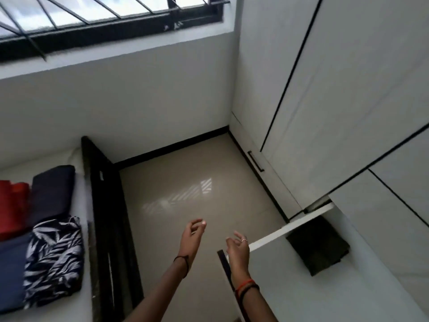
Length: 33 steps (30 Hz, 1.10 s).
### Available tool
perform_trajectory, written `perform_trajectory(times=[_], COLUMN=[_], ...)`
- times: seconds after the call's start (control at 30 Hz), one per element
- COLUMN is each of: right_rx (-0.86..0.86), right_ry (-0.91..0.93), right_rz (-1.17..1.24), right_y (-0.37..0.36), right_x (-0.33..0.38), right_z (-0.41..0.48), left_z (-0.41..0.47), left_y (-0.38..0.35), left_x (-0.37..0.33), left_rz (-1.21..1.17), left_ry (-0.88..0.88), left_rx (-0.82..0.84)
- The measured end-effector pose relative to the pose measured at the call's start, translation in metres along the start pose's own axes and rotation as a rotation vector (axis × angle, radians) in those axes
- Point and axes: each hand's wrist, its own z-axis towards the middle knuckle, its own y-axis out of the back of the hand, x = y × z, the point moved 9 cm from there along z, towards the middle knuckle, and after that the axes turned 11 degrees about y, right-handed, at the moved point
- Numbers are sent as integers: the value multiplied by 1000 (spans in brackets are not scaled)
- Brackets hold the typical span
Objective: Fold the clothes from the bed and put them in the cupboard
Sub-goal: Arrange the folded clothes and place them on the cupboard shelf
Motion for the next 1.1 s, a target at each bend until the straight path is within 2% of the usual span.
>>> perform_trajectory(times=[0.27,0.43,0.53,0.8,1.1], right_rx=[120,147,225,440,615], right_ry=[89,41,-13,-102,-39], right_rz=[-24,24,-3,-191,-438], right_y=[-157,-231,-279,-374,-470], right_x=[-18,-55,-87,-128,-134], right_z=[-107,-161,-196,-225,-193], left_z=[-20,-32,-39,-19,46], left_y=[233,358,427,532,578], left_x=[62,110,144,188,182], left_rz=[-234,-310,-338,-287,-141], left_ry=[68,115,163,253,283], left_rx=[-164,-242,-297,-470,-592])
